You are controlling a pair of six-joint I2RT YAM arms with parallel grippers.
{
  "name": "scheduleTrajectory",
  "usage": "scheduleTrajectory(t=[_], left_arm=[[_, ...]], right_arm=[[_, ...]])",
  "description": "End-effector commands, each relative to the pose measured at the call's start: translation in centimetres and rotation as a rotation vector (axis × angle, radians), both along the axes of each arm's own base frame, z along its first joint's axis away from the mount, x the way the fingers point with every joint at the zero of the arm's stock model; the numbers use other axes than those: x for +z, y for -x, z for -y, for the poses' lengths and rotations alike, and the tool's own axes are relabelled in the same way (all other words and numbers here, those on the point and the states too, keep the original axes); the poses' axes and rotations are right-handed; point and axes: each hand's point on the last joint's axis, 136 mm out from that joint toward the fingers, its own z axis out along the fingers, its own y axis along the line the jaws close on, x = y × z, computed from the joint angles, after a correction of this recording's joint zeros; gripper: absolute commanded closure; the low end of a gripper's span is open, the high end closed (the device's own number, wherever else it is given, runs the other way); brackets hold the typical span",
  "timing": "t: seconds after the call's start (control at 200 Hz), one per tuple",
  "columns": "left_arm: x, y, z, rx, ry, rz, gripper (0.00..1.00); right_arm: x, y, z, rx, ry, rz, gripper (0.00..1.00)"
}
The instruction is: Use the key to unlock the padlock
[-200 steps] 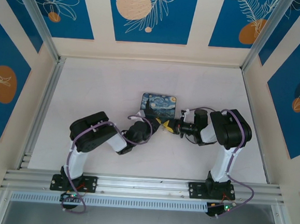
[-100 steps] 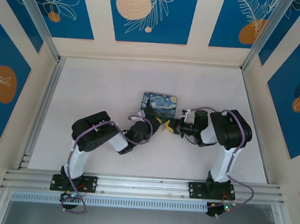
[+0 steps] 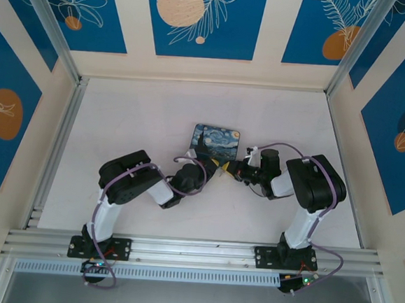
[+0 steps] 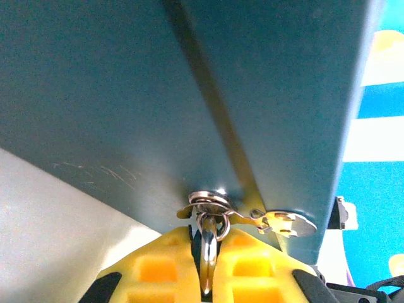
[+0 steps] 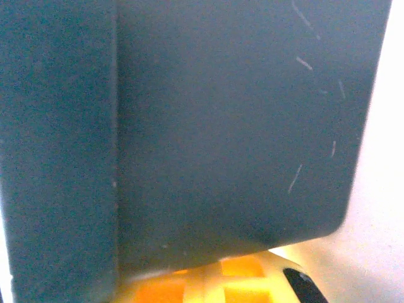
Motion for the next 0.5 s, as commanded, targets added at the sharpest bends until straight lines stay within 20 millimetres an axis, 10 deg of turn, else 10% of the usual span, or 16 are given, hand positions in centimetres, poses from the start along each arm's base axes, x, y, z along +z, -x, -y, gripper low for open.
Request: scheduleTrajectory(t=[0.0,0.495], left_arm=[[-3.7,2.5,1.3,-0.119,-0.054,-0.108,1.00],[-3.9,2.7,1.8,-0.141,-0.049,-0.112,1.00]], right_arm=[[1.5,-0.3,-1.2,0.023,-0.019,0.070,1.00],[6.5,-1.2,-4.8,0.110,-0.196,0.107,1.00]])
